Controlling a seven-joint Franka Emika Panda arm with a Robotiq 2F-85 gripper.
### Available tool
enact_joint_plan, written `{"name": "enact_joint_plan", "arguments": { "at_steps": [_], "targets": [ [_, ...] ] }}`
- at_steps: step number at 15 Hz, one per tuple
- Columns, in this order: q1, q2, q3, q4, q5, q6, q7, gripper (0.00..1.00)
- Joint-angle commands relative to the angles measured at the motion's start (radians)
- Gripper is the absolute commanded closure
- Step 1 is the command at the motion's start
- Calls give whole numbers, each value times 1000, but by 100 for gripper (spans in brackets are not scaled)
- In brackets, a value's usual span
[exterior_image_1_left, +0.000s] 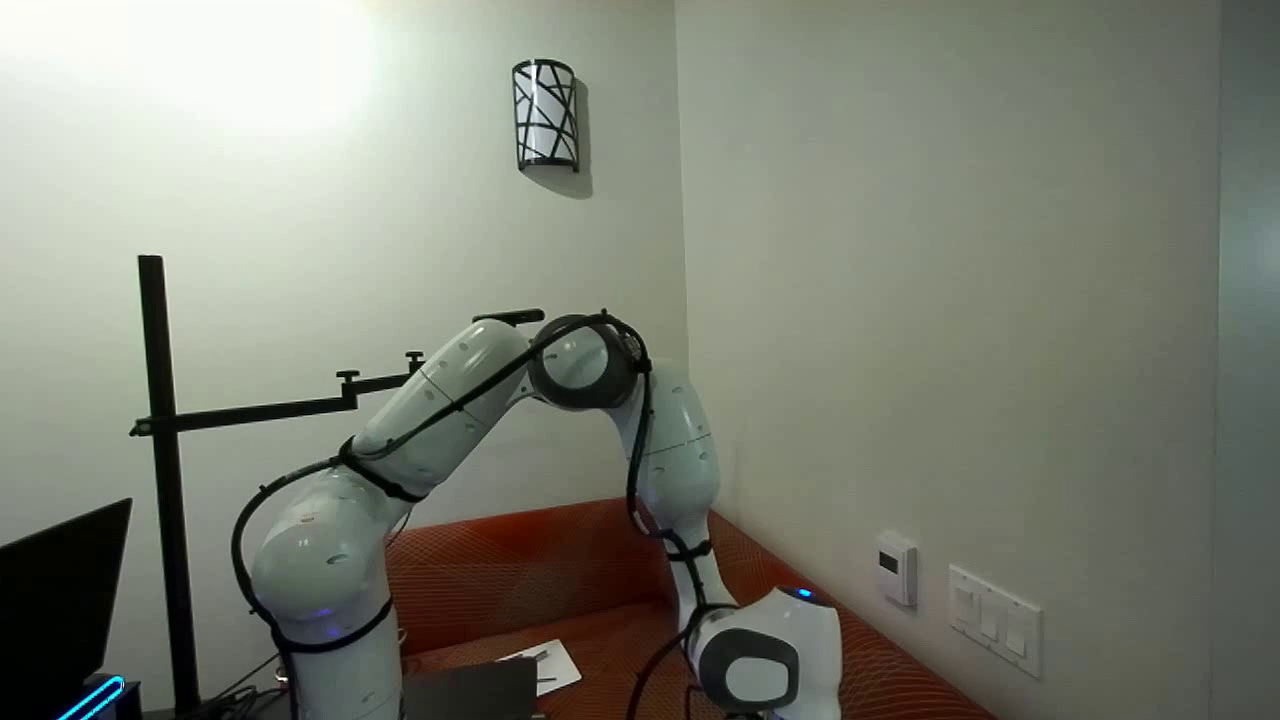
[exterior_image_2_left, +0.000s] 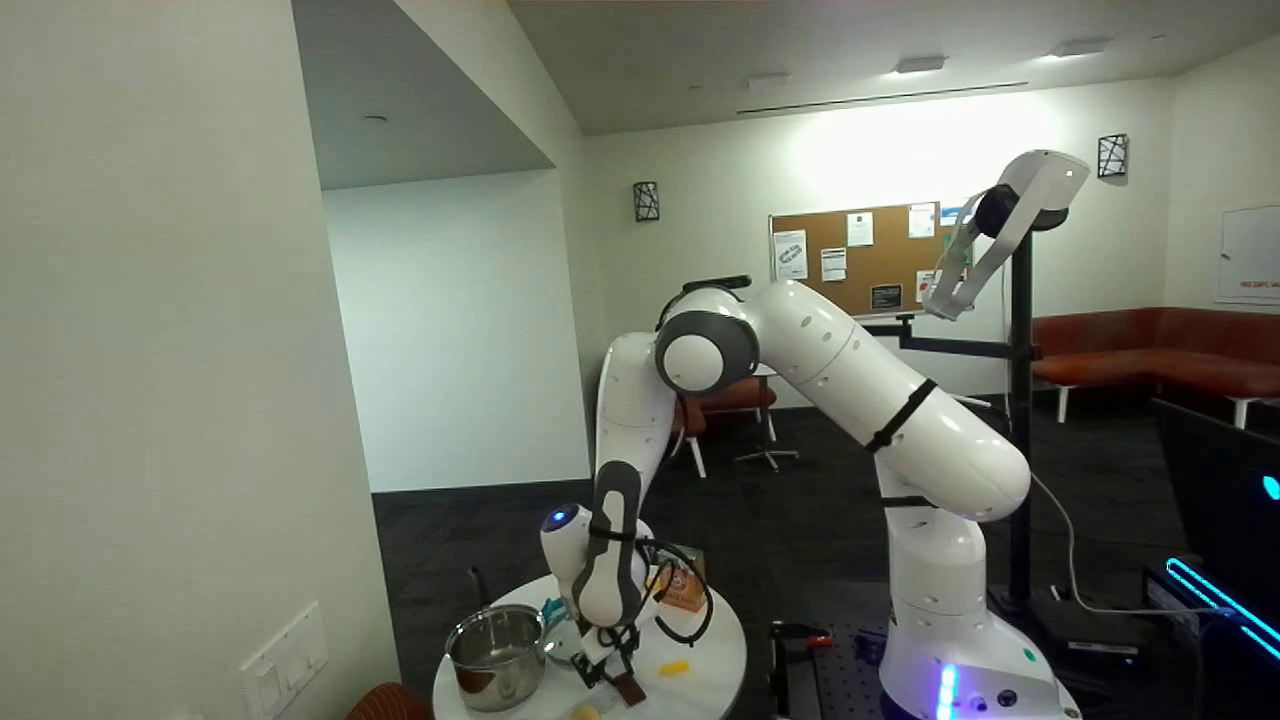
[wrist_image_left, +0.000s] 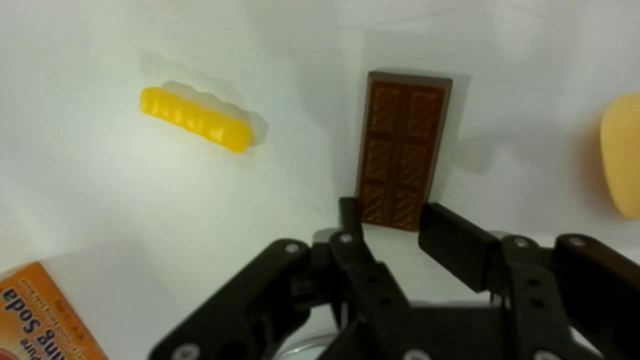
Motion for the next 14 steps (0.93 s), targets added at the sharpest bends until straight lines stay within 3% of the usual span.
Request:
{"name": "enact_joint_plan", "arguments": {
  "at_steps": [1, 14],
  "targets": [
    [-8, 0, 9, 0, 26, 5, -36, 88],
    [90, -205, -53, -69, -22, -32, -12, 88]
  ]
}}
